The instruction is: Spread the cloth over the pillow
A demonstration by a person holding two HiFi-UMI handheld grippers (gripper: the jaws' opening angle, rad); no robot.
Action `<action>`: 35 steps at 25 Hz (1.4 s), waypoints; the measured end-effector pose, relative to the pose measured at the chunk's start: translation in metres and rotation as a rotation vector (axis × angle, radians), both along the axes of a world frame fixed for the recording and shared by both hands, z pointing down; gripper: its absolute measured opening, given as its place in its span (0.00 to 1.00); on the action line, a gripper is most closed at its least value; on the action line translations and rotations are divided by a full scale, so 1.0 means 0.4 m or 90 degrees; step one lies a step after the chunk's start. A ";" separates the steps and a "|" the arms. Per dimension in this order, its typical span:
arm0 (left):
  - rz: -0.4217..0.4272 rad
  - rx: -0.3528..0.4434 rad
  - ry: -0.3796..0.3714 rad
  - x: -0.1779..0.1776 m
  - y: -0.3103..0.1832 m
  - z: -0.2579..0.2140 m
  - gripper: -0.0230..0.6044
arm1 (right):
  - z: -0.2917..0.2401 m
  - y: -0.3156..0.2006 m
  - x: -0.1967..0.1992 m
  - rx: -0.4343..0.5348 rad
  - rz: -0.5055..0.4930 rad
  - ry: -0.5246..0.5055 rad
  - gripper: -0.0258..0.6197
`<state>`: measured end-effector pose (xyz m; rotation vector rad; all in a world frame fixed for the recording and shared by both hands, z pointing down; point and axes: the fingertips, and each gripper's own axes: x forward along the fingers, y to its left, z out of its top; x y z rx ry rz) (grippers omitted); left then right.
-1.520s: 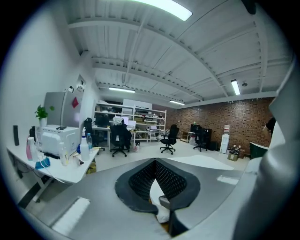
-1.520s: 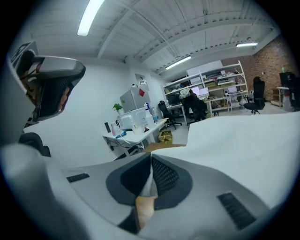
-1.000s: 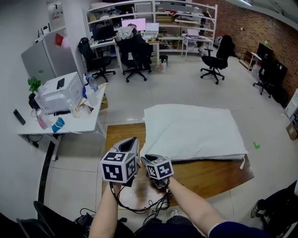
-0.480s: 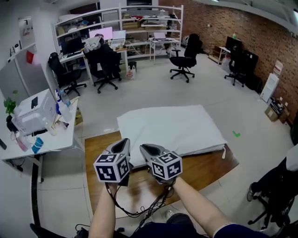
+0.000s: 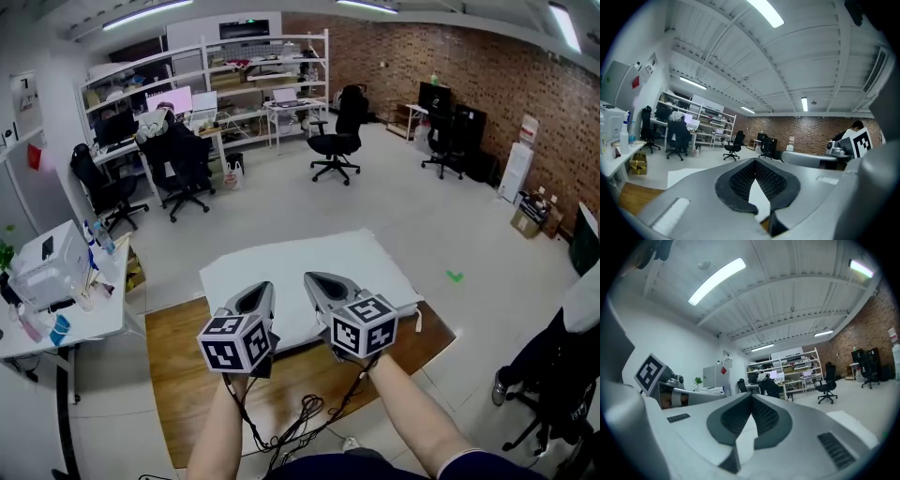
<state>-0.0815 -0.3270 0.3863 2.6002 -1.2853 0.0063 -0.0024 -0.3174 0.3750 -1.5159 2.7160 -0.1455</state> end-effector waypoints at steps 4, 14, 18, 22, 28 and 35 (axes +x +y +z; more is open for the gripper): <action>-0.007 0.015 -0.014 0.060 -0.015 -0.027 0.05 | -0.024 -0.004 0.105 0.006 0.018 0.016 0.06; 0.015 0.027 -0.033 0.129 -0.018 -0.030 0.05 | -0.039 -0.013 0.180 -0.008 -0.003 0.003 0.06; 0.017 0.024 -0.032 0.138 -0.024 -0.022 0.05 | -0.032 -0.021 0.175 -0.013 -0.008 0.000 0.06; 0.017 0.023 -0.031 0.140 -0.026 -0.023 0.05 | -0.032 -0.024 0.168 -0.015 -0.015 -0.002 0.06; 0.017 0.017 -0.030 0.135 -0.027 -0.021 0.05 | -0.030 -0.023 0.154 -0.017 -0.018 -0.005 0.06; 0.015 0.020 -0.024 0.123 -0.032 -0.023 0.05 | -0.022 -0.020 0.146 -0.018 -0.023 -0.005 0.06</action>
